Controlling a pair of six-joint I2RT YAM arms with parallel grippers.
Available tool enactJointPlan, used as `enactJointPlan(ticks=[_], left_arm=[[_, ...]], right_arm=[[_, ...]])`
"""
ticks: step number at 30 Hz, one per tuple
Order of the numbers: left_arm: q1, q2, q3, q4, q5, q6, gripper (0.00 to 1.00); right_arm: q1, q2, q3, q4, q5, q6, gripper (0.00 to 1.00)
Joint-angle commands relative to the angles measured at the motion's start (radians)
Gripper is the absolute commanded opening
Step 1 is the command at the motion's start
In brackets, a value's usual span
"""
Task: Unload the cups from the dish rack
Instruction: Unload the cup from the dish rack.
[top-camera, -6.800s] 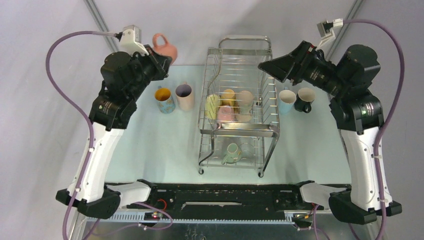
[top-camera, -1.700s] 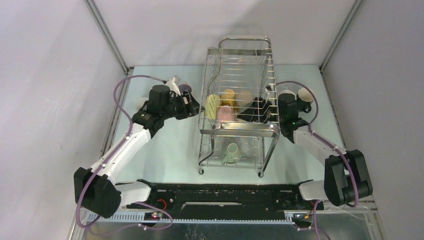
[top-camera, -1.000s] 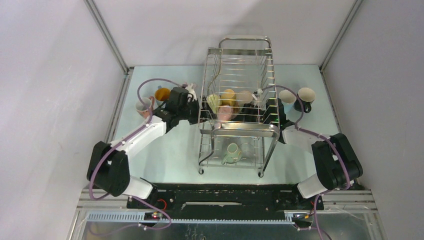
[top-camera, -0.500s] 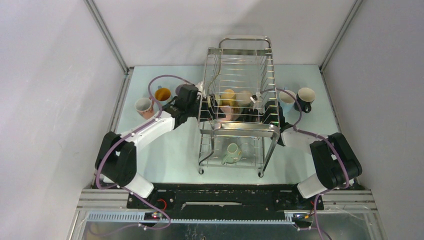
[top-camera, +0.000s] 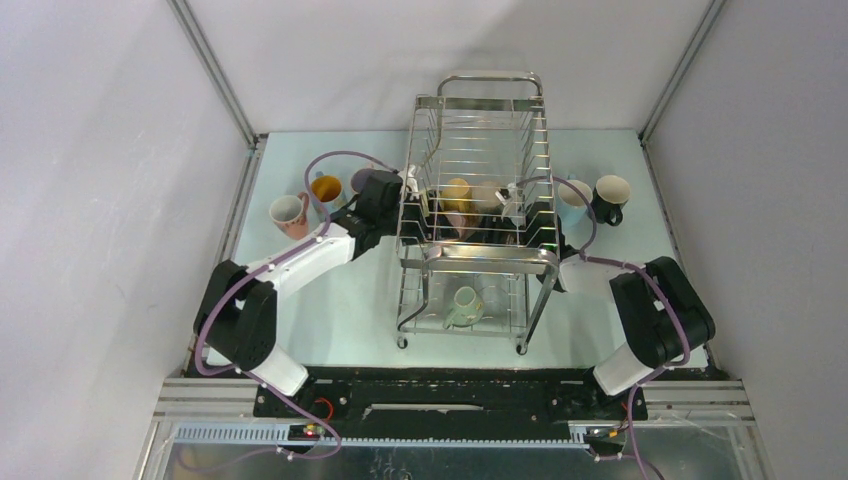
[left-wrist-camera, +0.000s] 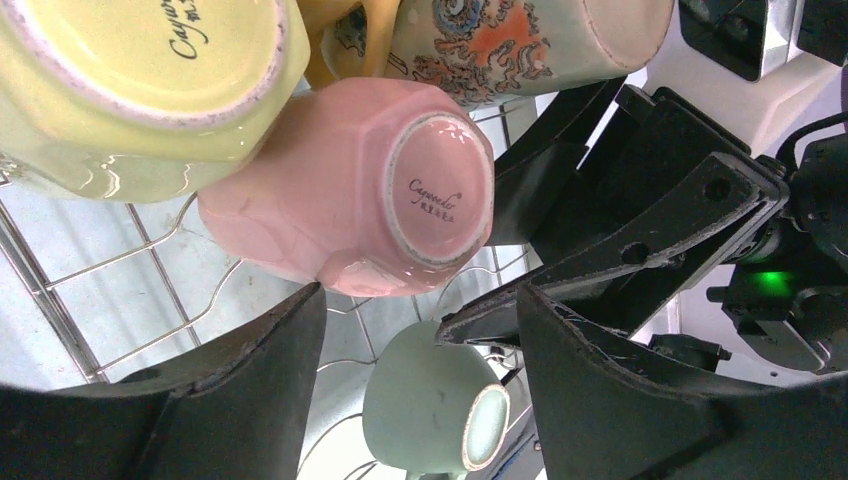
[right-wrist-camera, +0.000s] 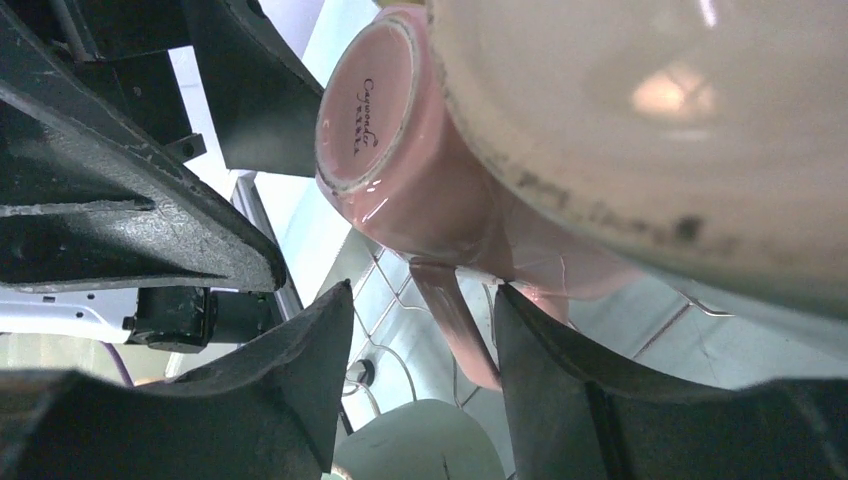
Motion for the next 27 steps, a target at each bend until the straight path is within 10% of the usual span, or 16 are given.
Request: enactJointPlan(ticks=[1,27], left_arm=[[-0.009,0.005,0.057,0.046,0.036,-0.016,0.74],[-0.012,-0.07,0.009,0.065,0.015,-0.026,0.74]], right_arm=[[0.023,0.037,-0.005,0.026,-0.017,0.033,0.6],[0.046,-0.046,-0.036,0.046,0.0,0.038,0.17]])
